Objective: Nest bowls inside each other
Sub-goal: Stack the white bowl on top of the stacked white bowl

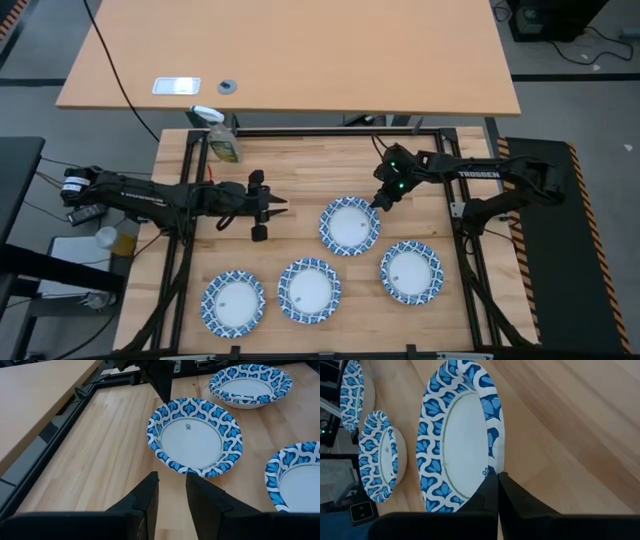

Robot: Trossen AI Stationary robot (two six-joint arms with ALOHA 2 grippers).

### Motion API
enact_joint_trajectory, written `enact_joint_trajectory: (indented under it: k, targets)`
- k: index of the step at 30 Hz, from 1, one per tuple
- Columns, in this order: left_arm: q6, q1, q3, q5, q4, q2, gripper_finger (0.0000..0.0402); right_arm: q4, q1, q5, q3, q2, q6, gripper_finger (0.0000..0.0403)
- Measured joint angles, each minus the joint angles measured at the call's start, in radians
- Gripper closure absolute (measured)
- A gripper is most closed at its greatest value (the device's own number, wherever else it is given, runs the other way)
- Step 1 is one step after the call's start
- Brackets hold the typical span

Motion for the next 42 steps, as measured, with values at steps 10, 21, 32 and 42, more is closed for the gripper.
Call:
enact_joint_trajectory:
  k: [10,21,32,42]
  targets:
    - [0.0,0.0,0.0,0.0,-0.001,0.0,0.0297,0.01,0.0,-0.07,0.0,-0.077,0.0,0.0401]
    - [0.009,0.001,0.0,0.0,0.013,0.0,0.0297,-0.104,0.033,-0.04,0.0,-0.175,0.026,0.04]
    - [-0.015,0.0,0.0,0.0,0.003,0.001,0.0297,-0.114,0.021,0.017,0.0,-0.035,0.011,0.0282]
    - [-0.023,0.0,0.0,0.0,-0.015,0.003,0.0297,-0.107,0.066,0.195,0.0,0.047,0.035,0.0187]
